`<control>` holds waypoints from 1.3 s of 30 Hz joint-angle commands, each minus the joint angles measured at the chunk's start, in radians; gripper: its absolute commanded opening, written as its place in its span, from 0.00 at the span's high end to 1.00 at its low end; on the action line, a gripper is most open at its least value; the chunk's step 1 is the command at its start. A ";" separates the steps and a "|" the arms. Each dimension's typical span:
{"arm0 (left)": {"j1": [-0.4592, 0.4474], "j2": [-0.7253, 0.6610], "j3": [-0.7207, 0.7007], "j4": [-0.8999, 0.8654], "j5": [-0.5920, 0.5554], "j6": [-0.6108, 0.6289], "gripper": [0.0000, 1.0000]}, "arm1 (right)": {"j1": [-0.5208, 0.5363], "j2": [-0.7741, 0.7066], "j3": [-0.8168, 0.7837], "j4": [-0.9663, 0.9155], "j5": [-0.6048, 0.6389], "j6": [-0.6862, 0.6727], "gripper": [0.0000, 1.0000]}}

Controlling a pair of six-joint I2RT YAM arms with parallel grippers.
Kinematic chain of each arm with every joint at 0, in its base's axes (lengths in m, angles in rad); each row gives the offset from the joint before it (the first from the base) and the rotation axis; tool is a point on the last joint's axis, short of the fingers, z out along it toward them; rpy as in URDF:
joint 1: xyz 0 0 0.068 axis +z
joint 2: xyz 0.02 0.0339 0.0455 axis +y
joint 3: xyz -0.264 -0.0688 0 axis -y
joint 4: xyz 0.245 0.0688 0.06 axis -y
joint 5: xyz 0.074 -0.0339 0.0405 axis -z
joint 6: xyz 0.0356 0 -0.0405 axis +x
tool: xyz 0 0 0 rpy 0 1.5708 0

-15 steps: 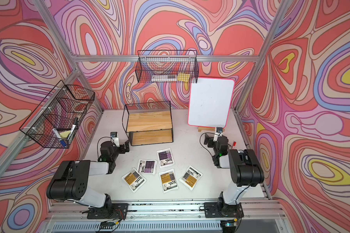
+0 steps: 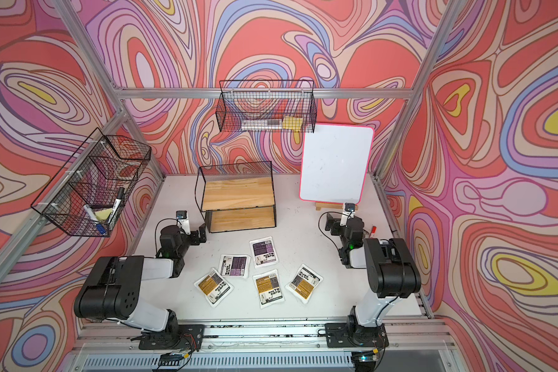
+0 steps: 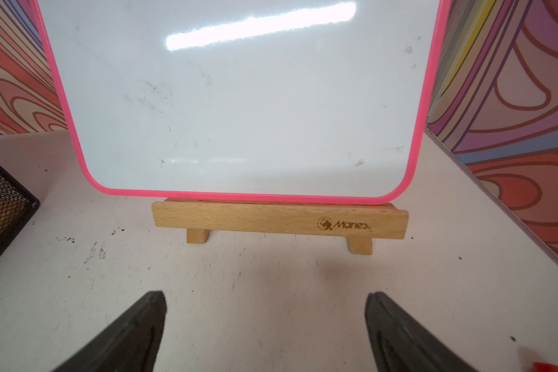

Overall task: Place the bagged coffee beans on the shelf by color
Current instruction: Adjust the bagged coffee beans at the center of the board.

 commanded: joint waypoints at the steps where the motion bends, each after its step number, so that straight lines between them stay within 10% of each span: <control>1: -0.005 0.000 0.003 0.010 0.018 -0.005 0.01 | 0.005 -0.004 0.000 0.013 -0.006 -0.009 0.02; 6: -0.005 -0.004 0.013 -0.017 0.017 -0.003 0.01 | 0.005 -0.054 -0.001 -0.023 0.051 0.015 0.02; 15: -0.020 -0.201 0.041 -0.217 -0.106 -0.025 0.01 | 0.004 -0.312 0.334 -0.905 0.146 0.316 0.02; 22: -0.043 -0.369 0.192 -0.602 -0.263 -0.238 0.01 | 0.004 -0.416 0.334 -0.997 -0.144 0.527 0.02; 27: -0.061 -0.448 0.310 -0.920 -0.160 -0.414 0.01 | 0.006 -0.467 0.294 -1.077 -0.283 0.603 0.02; 39: -0.457 -0.636 0.260 -1.115 -0.223 -0.506 0.01 | 0.183 -0.575 0.214 -1.377 -0.312 0.617 0.02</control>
